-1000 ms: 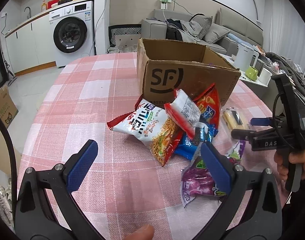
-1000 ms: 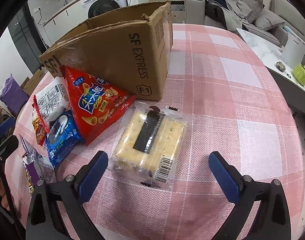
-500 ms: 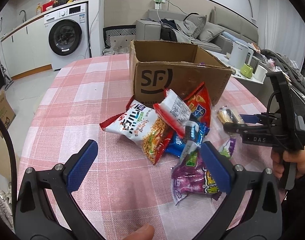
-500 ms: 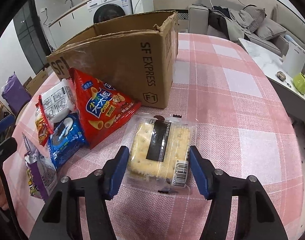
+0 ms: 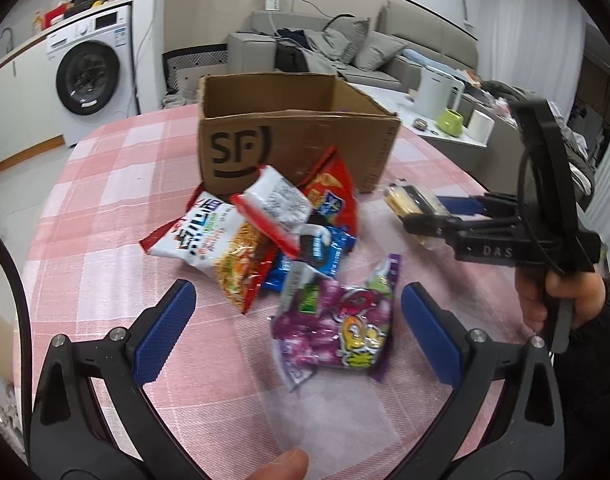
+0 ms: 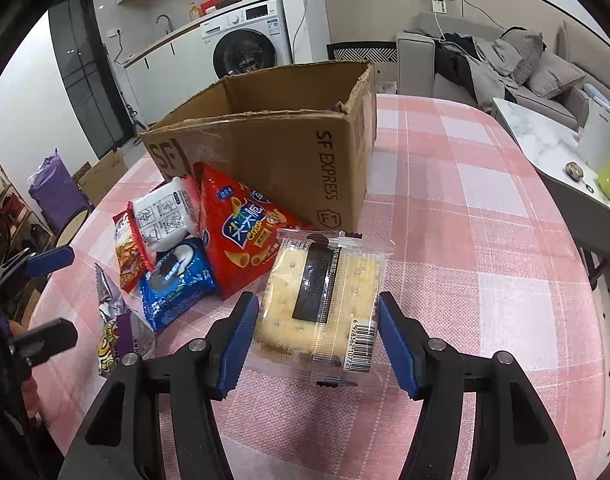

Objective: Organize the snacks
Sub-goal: 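Grasp the purple candy bag with the left gripper, then lift the cracker pack and candy bag and carry both over the box, then open both grippers to drop the packs into the box, then move both tools back toward the remaining snacks beside the box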

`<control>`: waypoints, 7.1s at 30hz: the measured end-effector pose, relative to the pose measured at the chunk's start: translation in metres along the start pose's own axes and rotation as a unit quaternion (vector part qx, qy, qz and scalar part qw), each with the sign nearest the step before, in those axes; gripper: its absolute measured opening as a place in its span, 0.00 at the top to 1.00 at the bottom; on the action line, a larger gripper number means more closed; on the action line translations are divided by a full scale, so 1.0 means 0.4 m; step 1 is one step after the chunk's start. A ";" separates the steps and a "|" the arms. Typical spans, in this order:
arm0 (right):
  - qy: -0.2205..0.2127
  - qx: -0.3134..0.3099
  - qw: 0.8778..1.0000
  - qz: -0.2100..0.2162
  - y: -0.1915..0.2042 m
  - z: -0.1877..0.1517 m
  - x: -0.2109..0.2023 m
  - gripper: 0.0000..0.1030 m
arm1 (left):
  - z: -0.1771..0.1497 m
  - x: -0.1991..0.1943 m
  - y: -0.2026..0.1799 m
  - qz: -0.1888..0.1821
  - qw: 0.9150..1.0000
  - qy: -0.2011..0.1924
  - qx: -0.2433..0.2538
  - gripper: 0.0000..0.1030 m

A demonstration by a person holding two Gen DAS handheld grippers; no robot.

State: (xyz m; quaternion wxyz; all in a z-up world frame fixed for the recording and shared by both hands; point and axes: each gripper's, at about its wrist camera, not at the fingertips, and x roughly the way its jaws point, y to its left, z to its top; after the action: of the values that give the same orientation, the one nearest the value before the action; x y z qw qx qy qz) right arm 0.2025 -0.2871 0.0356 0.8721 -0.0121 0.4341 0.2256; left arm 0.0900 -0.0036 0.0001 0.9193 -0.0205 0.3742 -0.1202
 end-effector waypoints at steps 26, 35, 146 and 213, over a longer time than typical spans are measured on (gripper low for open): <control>-0.004 -0.005 1.000 0.010 0.007 0.003 -0.008 0.40 | -0.059 0.107 -0.081 -0.018 0.997 0.064 0.048 0.28; -0.009 -0.002 1.000 0.010 0.008 0.004 -0.015 0.40 | -0.061 0.089 -0.089 -0.040 0.996 0.054 0.059 0.50; -0.117 -0.002 0.991 0.065 0.074 0.299 -0.118 0.40 | 0.432 0.183 0.109 0.052 0.996 -0.072 -0.029 0.51; -0.063 0.013 0.998 0.029 0.060 0.118 -0.074 0.00 | 0.135 0.080 0.164 0.103 0.993 -0.031 -0.047 0.01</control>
State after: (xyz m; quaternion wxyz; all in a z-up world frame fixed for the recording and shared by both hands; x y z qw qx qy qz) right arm 0.2128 -0.2667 0.0919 0.8908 0.0259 0.3814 0.2457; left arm 0.1630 0.0497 0.0087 0.9359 -0.0289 0.3511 -0.0067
